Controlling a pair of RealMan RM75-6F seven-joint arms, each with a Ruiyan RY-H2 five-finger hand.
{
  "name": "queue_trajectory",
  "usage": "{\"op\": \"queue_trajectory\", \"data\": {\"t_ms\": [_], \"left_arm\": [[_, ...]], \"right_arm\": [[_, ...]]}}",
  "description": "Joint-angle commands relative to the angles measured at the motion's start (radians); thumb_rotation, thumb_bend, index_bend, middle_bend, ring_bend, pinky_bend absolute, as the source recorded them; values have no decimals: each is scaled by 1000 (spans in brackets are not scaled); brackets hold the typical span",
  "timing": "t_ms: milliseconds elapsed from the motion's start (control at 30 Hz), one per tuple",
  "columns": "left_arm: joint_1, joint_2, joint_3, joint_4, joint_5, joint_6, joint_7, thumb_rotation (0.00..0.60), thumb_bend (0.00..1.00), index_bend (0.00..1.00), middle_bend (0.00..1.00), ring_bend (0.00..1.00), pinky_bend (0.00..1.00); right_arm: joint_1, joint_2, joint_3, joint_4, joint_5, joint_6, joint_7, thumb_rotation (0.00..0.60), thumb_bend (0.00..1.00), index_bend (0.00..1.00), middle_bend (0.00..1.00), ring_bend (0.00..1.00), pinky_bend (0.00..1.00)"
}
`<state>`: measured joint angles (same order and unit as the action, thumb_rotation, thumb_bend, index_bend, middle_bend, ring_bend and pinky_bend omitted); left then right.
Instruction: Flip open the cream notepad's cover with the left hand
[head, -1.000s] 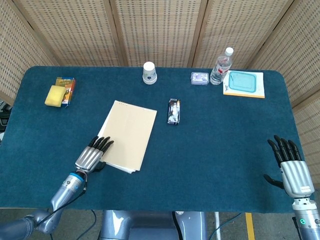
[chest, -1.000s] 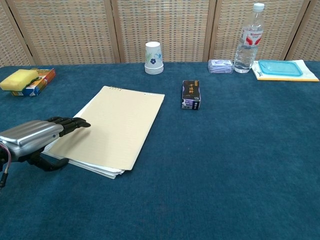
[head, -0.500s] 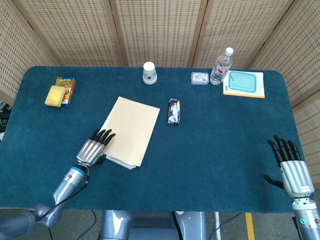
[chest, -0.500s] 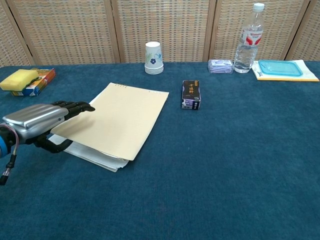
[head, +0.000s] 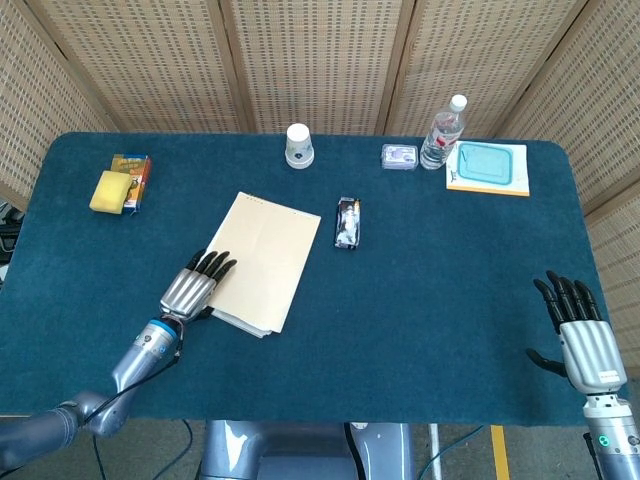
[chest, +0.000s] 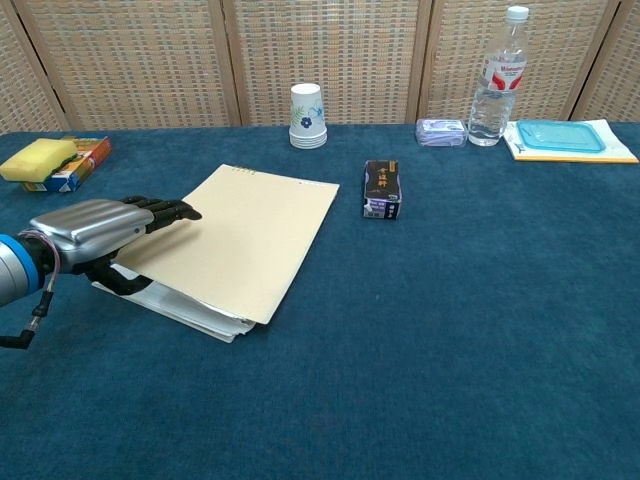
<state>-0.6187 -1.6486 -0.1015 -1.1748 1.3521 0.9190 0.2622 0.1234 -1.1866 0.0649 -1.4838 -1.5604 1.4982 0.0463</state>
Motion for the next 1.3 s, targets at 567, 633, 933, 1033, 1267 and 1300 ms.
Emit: {"op": "queue_trajectory", "data": {"t_ms": [567, 633, 933, 1033, 1267, 1300], "left_arm": [[-52, -38, -65, 28, -33, 26, -13, 600, 532, 0, 1, 7, 6], [-55, -41, -68, 36, -33, 34, -9, 600, 531, 5, 26, 47, 37], [-67, -50, -77, 43, -32, 57, -15, 600, 531, 435, 427, 367, 274], [-66, -40, -64, 33, -30, 49, -14, 600, 532, 611, 551, 446, 336], [-27, -11, 0, 30, 51, 130, -47, 600, 532, 736, 668, 536, 416], [-22, -5, 9, 29, 66, 143, -64, 600, 532, 736, 668, 536, 416]], "right_arm": [[3, -3, -2, 2, 2, -8, 0, 600, 0, 0, 0, 0, 0], [3, -3, -3, 2, 2, -9, 0, 600, 0, 0, 0, 0, 0], [2, -3, -4, 0, -1, -6, 0, 600, 0, 0, 0, 0, 0], [2, -2, -5, -1, -2, -7, 4, 600, 0, 0, 0, 0, 0], [2, 0, -8, -4, -9, -4, 6, 600, 0, 0, 0, 0, 0], [2, 0, -9, -5, -10, -4, 6, 600, 0, 0, 0, 0, 0]]}}
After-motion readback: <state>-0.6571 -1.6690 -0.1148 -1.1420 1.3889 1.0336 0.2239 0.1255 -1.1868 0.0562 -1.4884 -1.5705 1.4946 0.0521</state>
